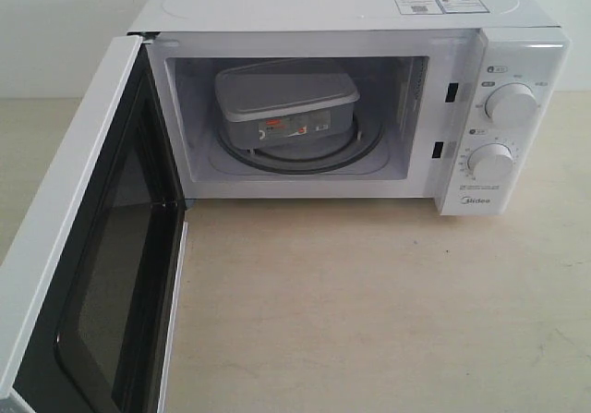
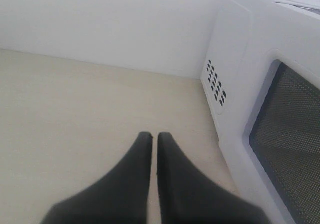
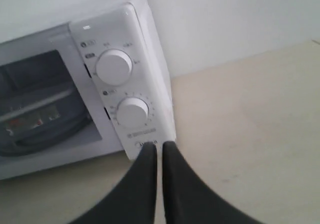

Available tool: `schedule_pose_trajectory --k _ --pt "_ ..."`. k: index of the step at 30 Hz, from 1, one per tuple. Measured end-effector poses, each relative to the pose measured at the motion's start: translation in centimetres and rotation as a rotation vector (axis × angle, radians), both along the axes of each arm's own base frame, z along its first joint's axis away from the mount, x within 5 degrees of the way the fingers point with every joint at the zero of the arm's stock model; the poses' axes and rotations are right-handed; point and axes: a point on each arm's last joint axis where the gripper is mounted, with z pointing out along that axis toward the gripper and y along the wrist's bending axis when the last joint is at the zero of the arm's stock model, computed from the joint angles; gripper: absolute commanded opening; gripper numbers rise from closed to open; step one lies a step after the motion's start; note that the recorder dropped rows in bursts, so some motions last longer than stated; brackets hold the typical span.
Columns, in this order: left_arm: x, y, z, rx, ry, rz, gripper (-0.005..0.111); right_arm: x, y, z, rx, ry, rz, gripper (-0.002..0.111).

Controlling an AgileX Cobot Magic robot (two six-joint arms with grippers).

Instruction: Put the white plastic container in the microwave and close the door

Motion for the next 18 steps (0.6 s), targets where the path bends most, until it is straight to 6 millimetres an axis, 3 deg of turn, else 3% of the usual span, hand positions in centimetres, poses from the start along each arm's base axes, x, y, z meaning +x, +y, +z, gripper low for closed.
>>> schedule_pose_trajectory --k 6,18 --pt "0.0 0.0 0.0 0.000 0.000 0.000 0.004 -0.2 -0.6 -1.2 0.018 0.130 -0.069 0.001" --pt "0.0 0.0 0.0 0.000 0.000 0.000 0.004 -0.3 -0.7 -1.5 -0.157 0.164 -0.046 0.001"
